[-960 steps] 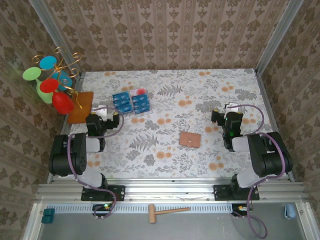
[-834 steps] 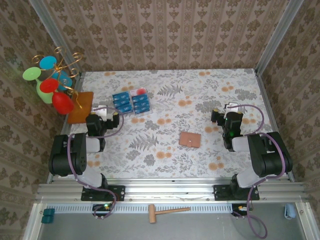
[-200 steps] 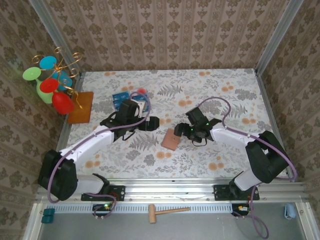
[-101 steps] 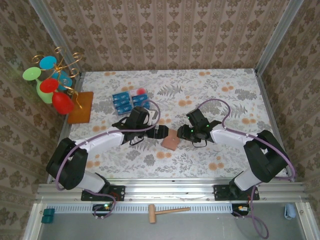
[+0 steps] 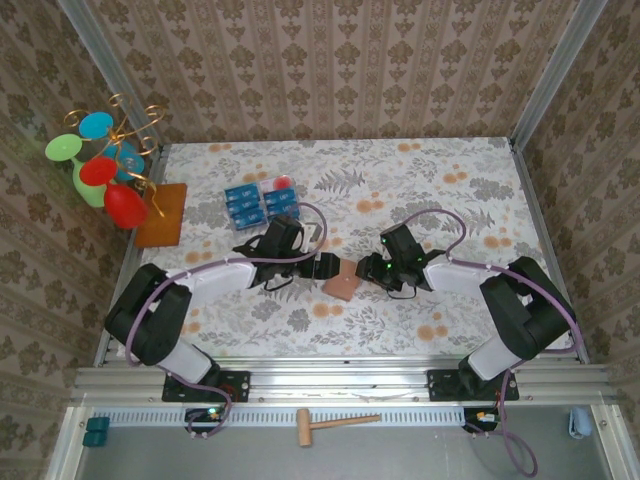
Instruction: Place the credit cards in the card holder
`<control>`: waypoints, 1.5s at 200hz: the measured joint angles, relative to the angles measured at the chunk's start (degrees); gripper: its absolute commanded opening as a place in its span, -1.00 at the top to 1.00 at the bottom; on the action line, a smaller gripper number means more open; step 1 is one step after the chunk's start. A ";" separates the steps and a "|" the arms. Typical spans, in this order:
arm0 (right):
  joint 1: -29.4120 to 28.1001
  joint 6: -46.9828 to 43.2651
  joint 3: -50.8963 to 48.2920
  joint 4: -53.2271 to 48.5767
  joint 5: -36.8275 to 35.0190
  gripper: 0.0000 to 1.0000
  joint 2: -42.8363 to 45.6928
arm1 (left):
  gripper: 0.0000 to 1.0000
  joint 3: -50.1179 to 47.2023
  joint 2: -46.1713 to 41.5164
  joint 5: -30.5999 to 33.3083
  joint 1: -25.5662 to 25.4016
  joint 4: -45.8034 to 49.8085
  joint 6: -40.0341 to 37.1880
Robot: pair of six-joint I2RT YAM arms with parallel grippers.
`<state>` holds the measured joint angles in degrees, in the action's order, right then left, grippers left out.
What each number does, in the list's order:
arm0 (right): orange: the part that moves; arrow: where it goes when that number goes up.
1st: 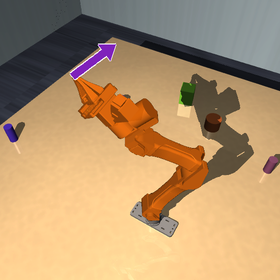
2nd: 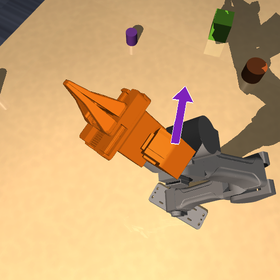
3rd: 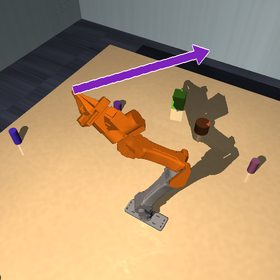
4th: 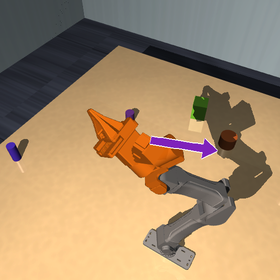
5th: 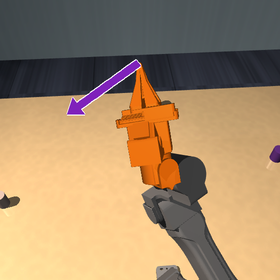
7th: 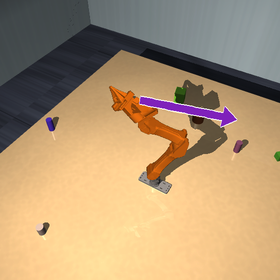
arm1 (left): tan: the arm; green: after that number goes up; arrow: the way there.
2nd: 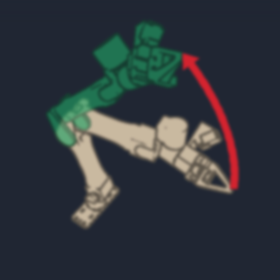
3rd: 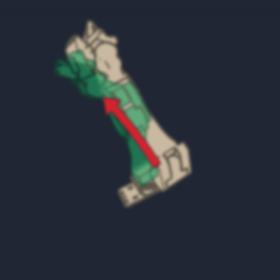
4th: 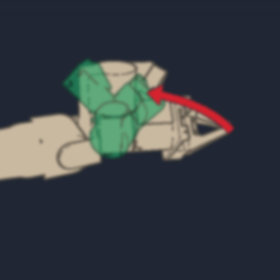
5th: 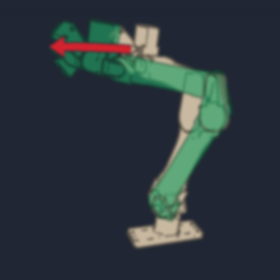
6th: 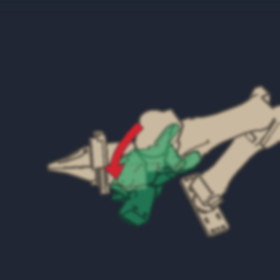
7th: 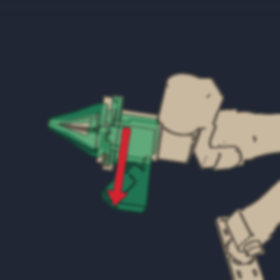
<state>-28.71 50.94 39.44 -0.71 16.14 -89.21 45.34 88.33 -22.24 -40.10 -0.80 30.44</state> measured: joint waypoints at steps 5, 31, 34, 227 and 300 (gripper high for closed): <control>0.09 0.22 -0.33 0.66 0.22 0.12 -0.04 | -0.64 0.00 0.50 -0.37 0.00 -0.35 0.02; 0.52 1.05 -1.42 2.78 1.07 0.12 -0.52 | -0.53 -0.61 2.89 -2.32 0.00 -3.37 1.31; 0.52 1.27 -1.53 3.04 1.09 0.12 -0.61 | -0.51 -0.74 3.15 -2.51 0.00 -3.80 1.44; 1.46 10.78 -2.67 21.49 6.56 1.00 -9.22 | -0.18 -5.99 7.30 -6.36 -1.49 -14.64 6.05; 1.29 8.59 0.96 15.58 7.21 1.00 -6.38 | -0.52 -4.94 1.84 -5.84 0.13 -10.56 5.60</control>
<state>-27.42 59.53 40.40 14.87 23.35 -95.59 40.40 90.17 -28.08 -39.97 -11.35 36.03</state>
